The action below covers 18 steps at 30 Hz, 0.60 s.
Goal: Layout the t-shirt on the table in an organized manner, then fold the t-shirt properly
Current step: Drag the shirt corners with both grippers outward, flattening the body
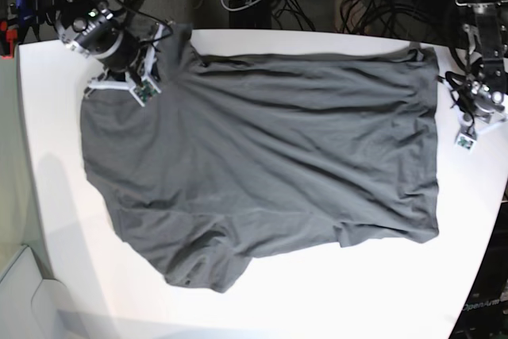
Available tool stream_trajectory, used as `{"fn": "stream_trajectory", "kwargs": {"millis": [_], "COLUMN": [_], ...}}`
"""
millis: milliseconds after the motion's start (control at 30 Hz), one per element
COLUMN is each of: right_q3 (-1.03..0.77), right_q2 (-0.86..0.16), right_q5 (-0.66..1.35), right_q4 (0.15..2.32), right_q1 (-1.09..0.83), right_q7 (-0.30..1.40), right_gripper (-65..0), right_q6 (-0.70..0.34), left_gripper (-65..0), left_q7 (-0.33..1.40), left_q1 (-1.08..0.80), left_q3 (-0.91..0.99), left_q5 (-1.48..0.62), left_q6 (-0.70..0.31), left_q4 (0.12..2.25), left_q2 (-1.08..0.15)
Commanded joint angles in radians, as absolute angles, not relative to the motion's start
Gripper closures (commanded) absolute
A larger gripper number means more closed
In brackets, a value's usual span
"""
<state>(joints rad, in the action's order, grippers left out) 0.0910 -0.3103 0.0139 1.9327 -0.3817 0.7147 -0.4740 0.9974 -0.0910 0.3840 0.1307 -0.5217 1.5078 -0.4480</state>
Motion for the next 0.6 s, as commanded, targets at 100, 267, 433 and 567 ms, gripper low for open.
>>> {"fn": "stream_trajectory", "kwargs": {"millis": [100, 267, 433, 567], "right_q3": [0.09, 0.093, 0.122, 0.133], "right_q2": [-0.317, -0.317, -0.32, -0.318], "right_q5": [0.016, 0.016, 0.016, 0.016], "right_q4": [1.972, 1.923, 1.755, 1.552], "right_q1": [-0.315, -0.173, 0.01, 0.157], "right_q7": [0.704, 0.704, 0.699, 0.693], "right_gripper": [0.0, 0.0, 0.0, 0.0], "right_q6": [-0.475, -0.475, -0.475, -0.503], "left_gripper": [-0.4, -0.4, -0.4, -0.4], "left_q7": [0.998, 1.066, 1.076, 1.038], "left_q1": [-0.056, 0.033, 0.105, 0.162], "left_q3": [0.406, 0.395, 0.394, 0.387], "left_q5": [0.143, 0.143, 0.143, 0.143], "left_q6": [-0.522, -0.521, -0.521, -0.521], "left_q4": [1.646, 1.715, 1.596, 1.463], "left_q2": [-0.429, -0.302, -0.157, -0.068]}}
